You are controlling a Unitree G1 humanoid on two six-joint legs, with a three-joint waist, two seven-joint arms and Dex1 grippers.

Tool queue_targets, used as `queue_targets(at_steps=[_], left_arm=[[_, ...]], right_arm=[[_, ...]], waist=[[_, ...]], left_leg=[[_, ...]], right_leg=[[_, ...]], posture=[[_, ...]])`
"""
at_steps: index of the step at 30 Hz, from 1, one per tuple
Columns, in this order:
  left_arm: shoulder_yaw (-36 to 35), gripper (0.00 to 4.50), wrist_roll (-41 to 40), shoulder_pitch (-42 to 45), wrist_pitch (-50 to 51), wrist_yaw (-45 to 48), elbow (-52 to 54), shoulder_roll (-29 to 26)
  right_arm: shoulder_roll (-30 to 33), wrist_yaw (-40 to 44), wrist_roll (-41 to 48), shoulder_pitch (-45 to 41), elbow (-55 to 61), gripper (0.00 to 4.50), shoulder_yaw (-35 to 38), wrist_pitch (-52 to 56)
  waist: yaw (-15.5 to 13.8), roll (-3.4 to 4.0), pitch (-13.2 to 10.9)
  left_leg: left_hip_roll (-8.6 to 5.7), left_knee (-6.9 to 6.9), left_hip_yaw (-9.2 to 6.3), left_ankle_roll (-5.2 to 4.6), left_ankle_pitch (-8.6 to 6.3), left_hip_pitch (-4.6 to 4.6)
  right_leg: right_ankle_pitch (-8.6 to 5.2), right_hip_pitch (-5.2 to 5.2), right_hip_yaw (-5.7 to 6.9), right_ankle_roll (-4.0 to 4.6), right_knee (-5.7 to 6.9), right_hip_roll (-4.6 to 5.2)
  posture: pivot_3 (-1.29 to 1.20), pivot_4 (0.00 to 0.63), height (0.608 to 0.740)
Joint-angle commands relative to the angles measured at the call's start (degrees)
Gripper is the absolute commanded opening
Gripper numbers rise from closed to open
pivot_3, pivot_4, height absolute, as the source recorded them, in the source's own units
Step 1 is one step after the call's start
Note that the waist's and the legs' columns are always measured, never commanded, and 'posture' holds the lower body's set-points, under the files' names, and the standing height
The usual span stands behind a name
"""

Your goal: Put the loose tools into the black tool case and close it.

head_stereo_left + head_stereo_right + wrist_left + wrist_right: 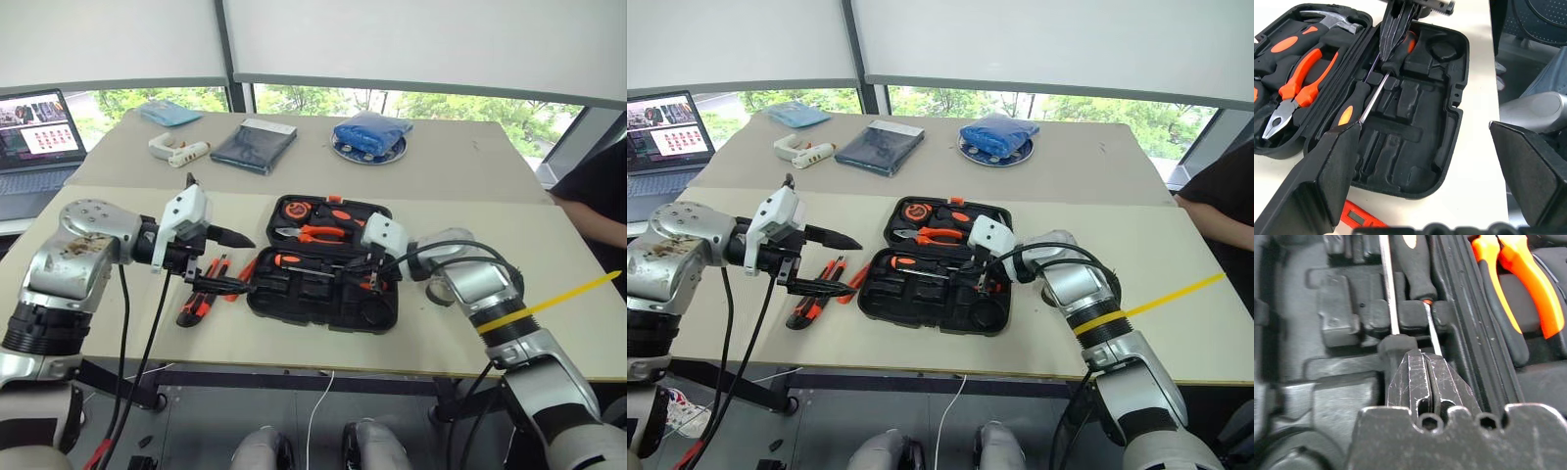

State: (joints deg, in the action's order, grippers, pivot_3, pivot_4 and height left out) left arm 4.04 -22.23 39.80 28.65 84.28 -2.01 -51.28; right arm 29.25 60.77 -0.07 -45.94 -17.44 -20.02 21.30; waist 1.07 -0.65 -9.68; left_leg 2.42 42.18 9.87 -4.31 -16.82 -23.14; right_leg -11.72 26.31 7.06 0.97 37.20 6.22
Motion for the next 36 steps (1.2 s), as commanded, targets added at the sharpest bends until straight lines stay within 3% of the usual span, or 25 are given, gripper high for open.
queue_targets(at_steps=[1, 12, 29, 32, 36], left_arm=[[-0.24, 4.5, 0.93, -0.09, -1.35, -0.77, -0.54, -0.49], [-1.51, 4.5, 1.13, -3.01, -1.87, -2.29, -0.05, -0.74], [-0.69, 4.5, 2.31, -1.9, -2.48, -2.65, -1.74, -0.73], [-2.0, 4.5, 3.02, -3.59, -0.94, -5.72, -1.86, -1.23], [-10.21, 4.5, -0.4, -9.05, 4.9, -14.66, 1.34, 0.25]], right_arm=[[-0.09, 0.21, -2.11, 3.28, -0.26, 0.04, -2.38, 0.03], [-1.47, 0.14, 5.11, -1.27, 6.89, 0.04, 5.77, 8.9], [-1.05, -0.15, -0.7, 4.63, 5.39, 0.04, -2.21, 6.03], [-2.69, -0.74, 4.24, 4.12, 8.56, 0.04, 3.24, 5.91], [-2.51, 0.33, 13.36, 3.71, 16.95, 0.04, 11.2, 12.86]], waist=[[-0.05, -0.02, 0.02], [-0.03, -0.06, 0.04], [0.05, -0.08, 0.06], [0.0, -0.15, 0.1], [0.23, -0.13, 0.08]], left_leg=[[0.0, -0.01, 0.0, 0.0, 0.0, 0.04], [0.02, -0.04, -0.01, 0.0, 0.0, -0.07], [0.02, -0.12, 0.03, 0.03, 0.01, 0.06], [0.02, -0.12, 0.03, 0.03, 0.01, 0.12], [0.04, -0.16, 0.02, 0.04, 0.02, 0.0]], right_leg=[[0.0, -0.03, 0.0, 0.0, 0.0, 0.0], [0.04, 0.08, 0.01, 0.12, -0.01, 0.0], [-0.02, 0.01, -0.01, 0.04, -0.01, -0.01], [-0.02, -0.04, -0.02, 0.04, -0.01, -0.01], [0.11, 0.1, -0.04, 0.26, 0.0, 0.0]], posture=[[0.0, 0.15, 0.718], [0.0, 0.15, 0.718], [0.0, 0.15, 0.718], [0.0, 0.15, 0.718], [0.0, 0.15, 0.718]])
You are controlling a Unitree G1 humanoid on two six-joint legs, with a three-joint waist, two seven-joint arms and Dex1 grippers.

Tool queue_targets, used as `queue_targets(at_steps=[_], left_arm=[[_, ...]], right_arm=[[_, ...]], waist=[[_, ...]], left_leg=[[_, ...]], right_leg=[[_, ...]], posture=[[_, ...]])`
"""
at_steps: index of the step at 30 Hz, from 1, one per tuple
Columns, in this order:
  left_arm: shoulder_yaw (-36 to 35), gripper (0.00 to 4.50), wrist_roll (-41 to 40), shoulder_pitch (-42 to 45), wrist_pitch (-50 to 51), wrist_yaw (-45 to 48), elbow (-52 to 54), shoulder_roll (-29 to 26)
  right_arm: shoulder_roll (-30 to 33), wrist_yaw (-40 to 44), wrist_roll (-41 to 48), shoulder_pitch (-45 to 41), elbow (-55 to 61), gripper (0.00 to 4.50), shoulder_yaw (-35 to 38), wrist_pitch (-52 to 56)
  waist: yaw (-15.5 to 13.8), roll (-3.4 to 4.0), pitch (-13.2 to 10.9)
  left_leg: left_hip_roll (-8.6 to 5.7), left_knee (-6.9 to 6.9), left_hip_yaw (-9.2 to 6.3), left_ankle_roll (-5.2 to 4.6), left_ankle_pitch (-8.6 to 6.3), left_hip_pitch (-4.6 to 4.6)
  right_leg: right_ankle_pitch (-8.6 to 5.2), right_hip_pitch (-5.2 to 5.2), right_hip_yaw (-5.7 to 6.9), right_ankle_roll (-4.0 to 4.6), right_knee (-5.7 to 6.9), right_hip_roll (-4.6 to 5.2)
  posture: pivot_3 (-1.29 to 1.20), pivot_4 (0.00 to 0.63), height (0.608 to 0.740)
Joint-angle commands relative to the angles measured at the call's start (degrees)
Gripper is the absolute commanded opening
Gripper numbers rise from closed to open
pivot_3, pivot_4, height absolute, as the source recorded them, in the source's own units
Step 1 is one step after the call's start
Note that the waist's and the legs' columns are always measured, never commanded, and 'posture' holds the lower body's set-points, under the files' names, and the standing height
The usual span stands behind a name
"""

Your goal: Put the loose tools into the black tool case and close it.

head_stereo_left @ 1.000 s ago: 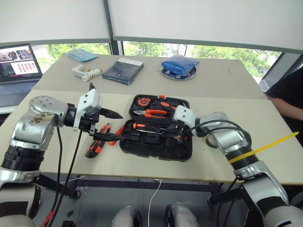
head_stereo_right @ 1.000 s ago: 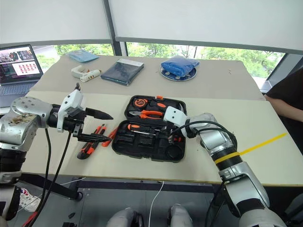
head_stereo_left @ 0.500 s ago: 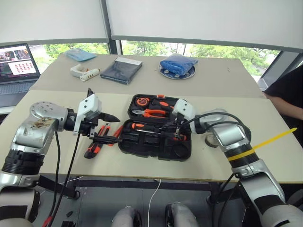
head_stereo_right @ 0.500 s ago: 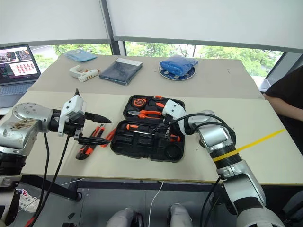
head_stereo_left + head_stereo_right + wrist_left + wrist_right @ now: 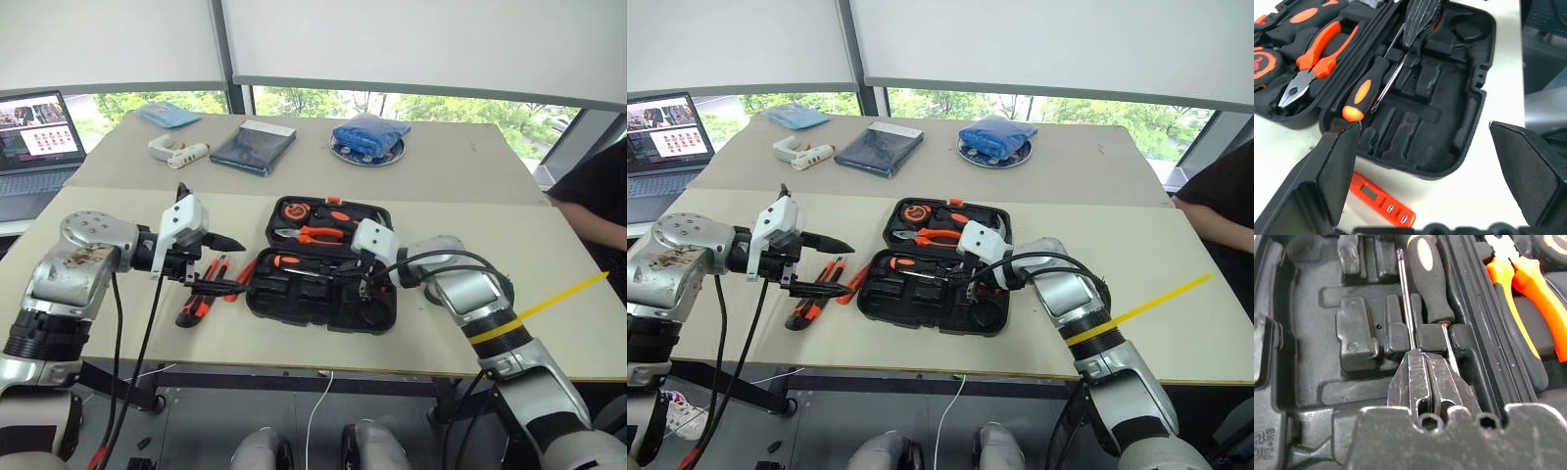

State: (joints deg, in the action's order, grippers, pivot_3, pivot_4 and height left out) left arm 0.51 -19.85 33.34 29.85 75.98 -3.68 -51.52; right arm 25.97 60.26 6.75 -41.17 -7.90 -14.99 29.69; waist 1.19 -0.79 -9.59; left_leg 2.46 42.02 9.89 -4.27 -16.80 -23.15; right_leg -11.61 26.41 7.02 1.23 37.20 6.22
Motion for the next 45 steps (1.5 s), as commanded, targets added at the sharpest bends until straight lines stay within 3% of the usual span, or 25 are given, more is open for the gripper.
queue_targets(at_steps=[1, 7, 8, 14, 21, 26, 31, 34, 38, 45], left_arm=[[-11.5, 4.5, -4.23, -6.02, 7.78, -12.27, 6.18, 2.87], [-29.25, 4.5, -3.73, -29.92, 17.8, -27.29, 20.1, 7.16], [-31.22, 4.5, -3.09, -32.82, 18.31, -28.88, 20.36, 7.1], [-33.27, 4.5, -4.55, -36.78, 21.41, -32.39, 22.36, 5.43], [-24.83, 4.5, -9.97, -20.36, 34.39, -35.79, 23.44, 2.08], [-7.84, 4.5, -9.56, -1.02, 46.49, -37.93, 18.89, 1.36], [3.37, 4.5, -6.5, 6.89, 45.69, -37.07, 11.92, 1.24], [8.72, 3.8, -3.96, 9.45, 42.1, -36.04, 7.55, 1.57], [12.83, 2.41, -2.52, 12.22, 40.18, -34.2, 4.6, 3.03], [16.21, 2.41, -0.17, 15.22, 38.13, -32.3, 0.79, 5.97]], right_arm=[[1.61, 1.0, 9.8, -0.73, 11.55, 0.31, 8.31, 8.05], [5.23, 0.21, 25.72, 1.38, 29.09, 2.0, 18.04, 22.27], [6.1, 0.05, 27.3, 2.04, 30.91, 2.48, 18.98, 23.26], [9.64, -1.87, 31.19, 6.03, 35.59, 4.49, 19.79, 24.34], [9.98, -5.41, 31.07, 8.76, 37.25, 4.49, 17.69, 22.2], [10.04, -7.73, 31.0, 11.01, 39.25, 4.49, 16.64, 21.02], [9.78, -10.47, 31.69, 12.59, 41.14, 4.49, 17.01, 20.95], [9.78, -12.14, 31.81, 13.74, 42.25, 4.5, 17.41, 20.9], [10.07, -13.86, 32.4, 15.39, 43.56, 4.5, 18.4, 21.16], [11.05, -15.39, 33.67, 17.2, 44.81, 4.5, 19.23, 21.47]], waist=[[0.11, 0.01, -0.02], [0.53, -0.03, 0.0], [0.38, -0.03, -0.01], [-1.66, -0.05, -0.01], [-2.03, -0.14, 0.02], [-1.81, -0.17, 0.04], [-0.41, -0.19, 0.03], [-0.39, -0.19, 0.03], [-0.6, -0.2, 0.02], [-1.17, -0.21, 0.02]], left_leg=[[0.01, -0.01, -0.01, 0.0, 0.01, -0.11], [0.03, -0.3, -0.12, 0.06, -0.04, -0.02], [0.03, -0.34, -0.14, 0.08, -0.06, -0.01], [0.07, -0.38, -0.23, 0.74, -0.4, 0.05], [0.03, -0.35, -0.21, 0.94, -0.25, 0.03], [0.0, -0.36, -0.17, 0.93, -0.2, 0.02], [0.0, -0.47, -0.04, 0.41, 0.1, 0.13], [0.05, -0.54, -0.05, 0.48, 0.14, 0.13], [0.04, -0.6, -0.06, 0.52, 0.17, 0.15], [0.02, -0.52, -0.09, 0.48, 0.17, 0.09]], right_leg=[[0.07, 0.11, -0.01, 0.12, 0.0, 0.0], [0.11, 0.07, 0.0, 0.18, -0.11, 0.14], [0.09, 0.05, 0.03, 0.19, -0.12, 0.13], [-0.08, -0.02, 0.1, 0.04, -0.21, 0.35], [0.17, -0.04, 0.1, 0.0, -0.2, 0.64], [0.32, -0.06, 0.18, 0.32, -0.13, 0.0], [0.24, -0.04, 0.05, 0.36, -0.15, -0.12], [-0.03, 0.01, 0.07, 0.12, -0.12, -0.17], [-0.05, 0.0, 0.07, 0.12, -0.12, -0.14], [-0.06, 0.0, 0.07, 0.1, -0.12, -0.1]], posture=[[0.0, 0.15, 0.718], [0.0, 0.15, 0.718], [0.0, 0.15, 0.718], [0.0, 0.15, 0.718], [0.0, 0.15, 0.718], [0.0, 0.15, 0.718], [0.0, 0.15, 0.718], [0.0, 0.15, 0.718], [0.0, 0.15, 0.718], [0.0, 0.15, 0.718]])
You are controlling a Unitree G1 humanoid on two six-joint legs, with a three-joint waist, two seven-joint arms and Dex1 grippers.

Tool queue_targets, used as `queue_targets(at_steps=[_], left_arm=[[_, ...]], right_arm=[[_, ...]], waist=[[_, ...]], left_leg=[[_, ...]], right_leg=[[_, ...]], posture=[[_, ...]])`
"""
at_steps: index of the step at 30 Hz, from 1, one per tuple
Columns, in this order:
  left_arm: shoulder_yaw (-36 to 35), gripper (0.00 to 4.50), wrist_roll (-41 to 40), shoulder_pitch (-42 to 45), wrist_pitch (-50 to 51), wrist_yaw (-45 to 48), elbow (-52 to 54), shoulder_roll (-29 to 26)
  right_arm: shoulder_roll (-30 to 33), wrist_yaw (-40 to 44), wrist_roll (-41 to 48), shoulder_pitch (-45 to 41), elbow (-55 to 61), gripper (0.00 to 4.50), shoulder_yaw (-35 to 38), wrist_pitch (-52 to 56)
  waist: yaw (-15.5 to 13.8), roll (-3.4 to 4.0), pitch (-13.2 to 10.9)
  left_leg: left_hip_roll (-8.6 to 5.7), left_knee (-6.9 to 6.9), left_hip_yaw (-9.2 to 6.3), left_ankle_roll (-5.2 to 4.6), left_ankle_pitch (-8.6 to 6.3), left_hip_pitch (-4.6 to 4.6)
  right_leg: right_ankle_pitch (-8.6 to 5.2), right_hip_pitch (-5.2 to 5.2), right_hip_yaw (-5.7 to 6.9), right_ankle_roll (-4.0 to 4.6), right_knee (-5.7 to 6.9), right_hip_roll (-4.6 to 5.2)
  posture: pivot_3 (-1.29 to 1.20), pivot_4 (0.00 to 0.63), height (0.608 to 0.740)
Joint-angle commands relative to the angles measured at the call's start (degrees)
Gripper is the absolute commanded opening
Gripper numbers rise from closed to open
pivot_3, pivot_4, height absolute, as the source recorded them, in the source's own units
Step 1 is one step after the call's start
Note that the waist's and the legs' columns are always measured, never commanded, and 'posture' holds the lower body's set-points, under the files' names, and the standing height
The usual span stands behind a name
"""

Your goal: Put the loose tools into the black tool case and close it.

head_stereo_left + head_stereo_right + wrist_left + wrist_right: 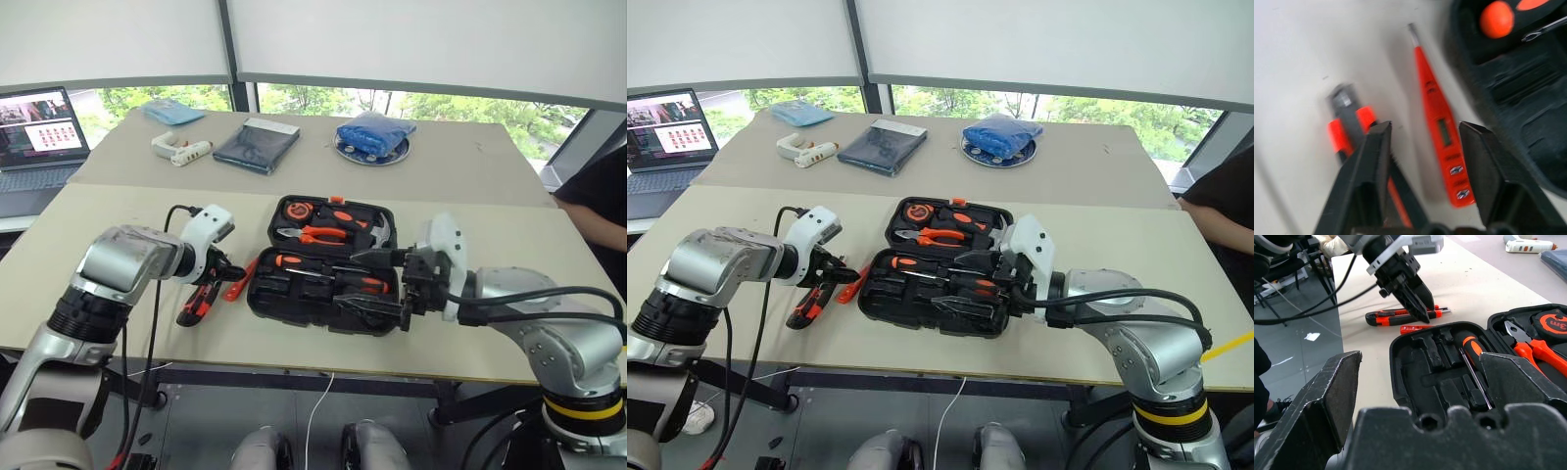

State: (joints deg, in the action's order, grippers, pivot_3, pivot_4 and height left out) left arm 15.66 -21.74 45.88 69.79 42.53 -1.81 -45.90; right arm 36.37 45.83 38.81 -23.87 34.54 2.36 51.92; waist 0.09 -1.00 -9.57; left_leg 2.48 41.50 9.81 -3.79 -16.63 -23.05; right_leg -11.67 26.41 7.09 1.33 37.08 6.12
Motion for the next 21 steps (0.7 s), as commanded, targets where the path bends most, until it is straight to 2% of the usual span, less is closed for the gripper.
queue_targets(at_steps=[1, 11, 14, 17, 21], left_arm=[[1.73, 2.41, 2.16, 3.12, -2.21, 1.53, -1.68, 0.61], [8.19, 2.41, 6.76, 3.85, -4.53, 4.6, -8.89, 4.76], [8.17, 1.64, 7.85, 3.98, -5.17, 5.21, -10.72, 5.36], [7.46, 0.54, 8.8, 4.43, -5.67, 5.7, -12.4, 5.64], [4.8, 0.44, 9.89, 7.81, -9.07, 8.27, -15.64, 2.91]], right_arm=[[0.72, -1.27, 1.88, -0.06, 2.4, 4.5, 1.92, -0.72], [2.04, -3.4, 4.09, 0.58, 2.96, 4.5, 2.71, -0.36], [2.83, -3.58, 4.71, 0.68, 3.03, 4.5, 2.79, -0.42], [3.24, -3.74, 5.08, 0.85, 3.11, 4.5, 2.77, -0.57], [4.62, -3.64, 6.03, 2.31, 3.58, 4.5, 3.23, 0.07]], waist=[[-0.11, 0.0, 0.0], [-0.39, 0.0, 0.0], [-0.74, -0.01, 0.01], [-0.76, -0.01, 0.01], [-0.75, -0.02, 0.01]], left_leg=[[0.0, 0.01, -0.01, -0.01, 0.0, -0.01], [0.0, 0.07, -0.04, -0.05, 0.01, 0.0], [0.0, 0.13, -0.04, -0.09, -0.01, 0.06], [0.0, 0.15, -0.05, -0.15, -0.05, 0.06], [0.01, 0.15, -0.08, -0.15, -0.05, 0.05]], right_leg=[[0.0, 0.0, 0.01, 0.0, 0.0, 0.0], [-0.01, -0.03, 0.01, -0.02, 0.02, -0.01], [-0.01, -0.11, 0.01, -0.03, 0.03, 0.03], [-0.01, -0.12, 0.0, -0.05, 0.02, 0.05], [-0.01, -0.12, -0.01, -0.04, 0.03, 0.06]], posture=[[0.0, 0.15, 0.718], [0.0, 0.15, 0.718], [0.0, 0.15, 0.718], [0.0, 0.15, 0.718], [0.0, 0.15, 0.718]])
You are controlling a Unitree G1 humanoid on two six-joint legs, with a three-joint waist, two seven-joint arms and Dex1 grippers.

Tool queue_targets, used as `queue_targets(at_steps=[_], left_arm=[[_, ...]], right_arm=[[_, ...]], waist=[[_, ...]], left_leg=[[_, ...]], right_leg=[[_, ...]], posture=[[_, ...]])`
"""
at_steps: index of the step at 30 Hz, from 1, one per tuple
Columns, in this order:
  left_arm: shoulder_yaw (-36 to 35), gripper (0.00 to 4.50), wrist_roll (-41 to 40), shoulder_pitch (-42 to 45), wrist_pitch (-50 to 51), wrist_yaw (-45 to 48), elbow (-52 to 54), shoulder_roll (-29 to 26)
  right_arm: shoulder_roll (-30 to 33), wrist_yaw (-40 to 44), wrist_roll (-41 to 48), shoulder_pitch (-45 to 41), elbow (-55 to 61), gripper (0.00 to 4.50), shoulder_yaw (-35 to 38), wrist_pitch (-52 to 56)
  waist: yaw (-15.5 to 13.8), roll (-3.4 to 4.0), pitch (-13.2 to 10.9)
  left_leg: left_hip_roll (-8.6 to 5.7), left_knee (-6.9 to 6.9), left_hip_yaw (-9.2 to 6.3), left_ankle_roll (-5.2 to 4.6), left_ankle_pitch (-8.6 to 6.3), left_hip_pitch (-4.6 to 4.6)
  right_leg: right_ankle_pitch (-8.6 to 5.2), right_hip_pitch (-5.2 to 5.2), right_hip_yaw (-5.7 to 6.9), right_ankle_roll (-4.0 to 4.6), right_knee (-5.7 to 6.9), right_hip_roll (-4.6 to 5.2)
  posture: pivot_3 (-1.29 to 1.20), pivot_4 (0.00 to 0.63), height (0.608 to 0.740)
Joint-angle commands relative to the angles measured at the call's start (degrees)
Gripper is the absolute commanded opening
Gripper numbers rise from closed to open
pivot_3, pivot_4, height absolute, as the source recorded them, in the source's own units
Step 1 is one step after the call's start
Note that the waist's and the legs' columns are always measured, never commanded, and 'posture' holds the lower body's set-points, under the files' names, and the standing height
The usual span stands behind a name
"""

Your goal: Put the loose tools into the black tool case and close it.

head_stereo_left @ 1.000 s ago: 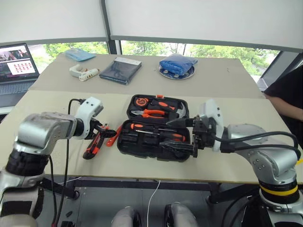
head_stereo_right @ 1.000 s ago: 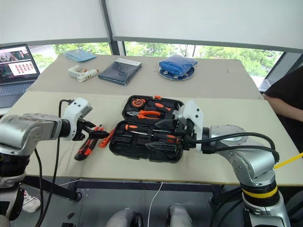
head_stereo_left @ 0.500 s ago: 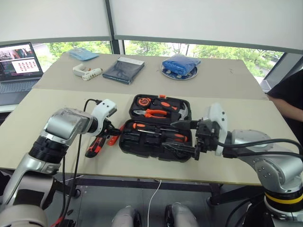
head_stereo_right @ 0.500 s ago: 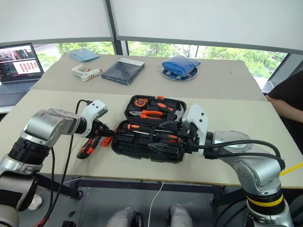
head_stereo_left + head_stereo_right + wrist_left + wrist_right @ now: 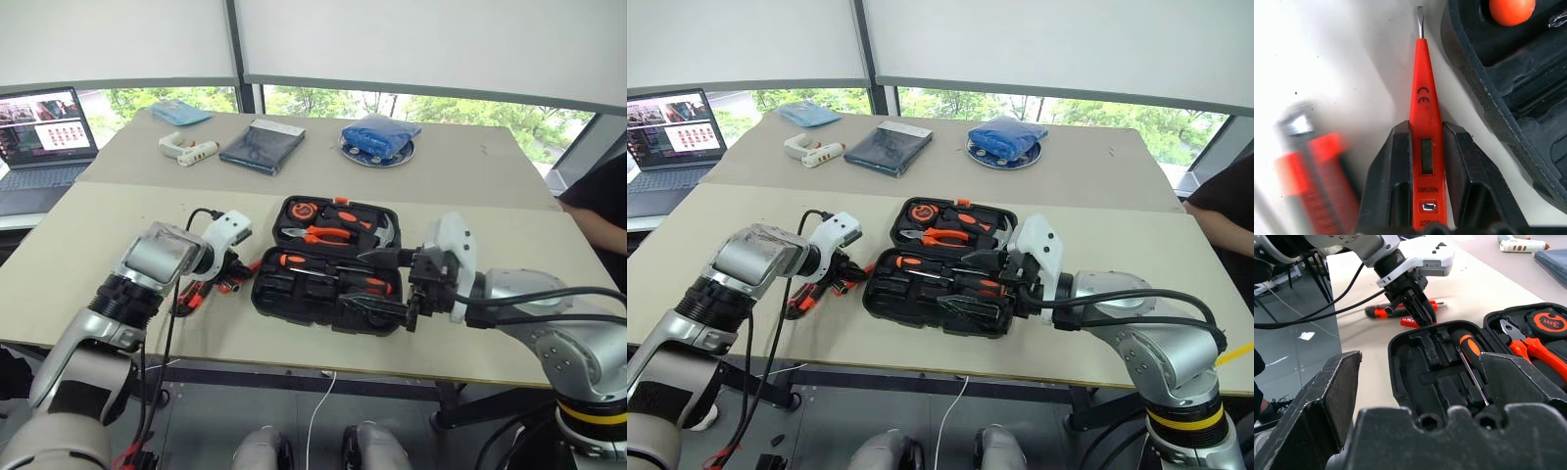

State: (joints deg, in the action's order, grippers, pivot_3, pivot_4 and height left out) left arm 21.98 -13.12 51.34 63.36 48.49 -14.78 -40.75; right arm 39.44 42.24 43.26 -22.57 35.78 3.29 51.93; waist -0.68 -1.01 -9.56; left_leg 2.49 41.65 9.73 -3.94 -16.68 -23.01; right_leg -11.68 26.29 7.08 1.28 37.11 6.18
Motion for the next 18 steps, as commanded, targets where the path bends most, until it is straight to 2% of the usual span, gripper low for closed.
queue_targets(at_steps=[1, 6, 11, 14, 18], left_arm=[[-1.8, 0.44, 1.81, 3.53, -5.14, 3.77, -3.33, -3.43], [-3.45, 0.43, 0.96, 6.84, -26.54, 18.05, -4.19, -5.36], [-1.03, 0.43, 2.78, 10.11, -38.59, 31.08, -8.07, -3.41], [3.34, 0.43, 7.32, 12.24, -46.02, 36.62, -12.48, -0.37], [7.05, 0.43, 12.69, 14.93, -53.21, 39.36, -19.53, 4.67]], right_arm=[[2.28, 0.21, 1.94, 1.67, 2.52, 4.5, 2.43, 0.33], [4.83, 0.89, 3.26, 3.98, 3.11, 4.5, 2.99, 0.3], [5.6, 0.42, 3.09, 4.63, 3.06, 4.5, 2.86, -0.34], [5.47, -0.24, 3.31, 4.99, 3.25, 4.5, 3.15, -0.3], [5.18, -1.48, 3.67, 5.7, 4.0, 4.5, 3.71, 0.01]], waist=[[0.03, -0.01, -0.01], [0.12, -0.16, -0.1], [-0.16, -0.16, -0.1], [-0.06, -0.17, -0.1], [-0.03, -0.18, -0.1]], left_leg=[[0.01, 0.01, -0.01, 0.0, 0.0, -0.03], [0.04, 0.03, -0.01, 0.0, 0.01, -0.23], [-0.01, 0.15, 0.0, -0.13, -0.08, -0.27], [-0.03, 0.17, 0.02, -0.17, -0.09, -0.26], [-0.03, 0.21, 0.01, -0.2, -0.09, -0.29]], right_leg=[[0.0, 0.02, 0.01, 0.0, 0.0, 0.0], [0.07, 0.2, 0.05, 0.12, -0.01, -0.01], [0.02, 0.14, 0.12, 0.02, -0.06, 0.04], [0.01, 0.13, 0.11, -0.03, -0.05, 0.0], [0.01, 0.13, 0.11, -0.04, -0.05, -0.02]], posture=[[0.0, 0.15, 0.718], [0.0, 0.15, 0.718], [0.0, 0.15, 0.718], [0.0, 0.15, 0.718], [0.0, 0.15, 0.718]])
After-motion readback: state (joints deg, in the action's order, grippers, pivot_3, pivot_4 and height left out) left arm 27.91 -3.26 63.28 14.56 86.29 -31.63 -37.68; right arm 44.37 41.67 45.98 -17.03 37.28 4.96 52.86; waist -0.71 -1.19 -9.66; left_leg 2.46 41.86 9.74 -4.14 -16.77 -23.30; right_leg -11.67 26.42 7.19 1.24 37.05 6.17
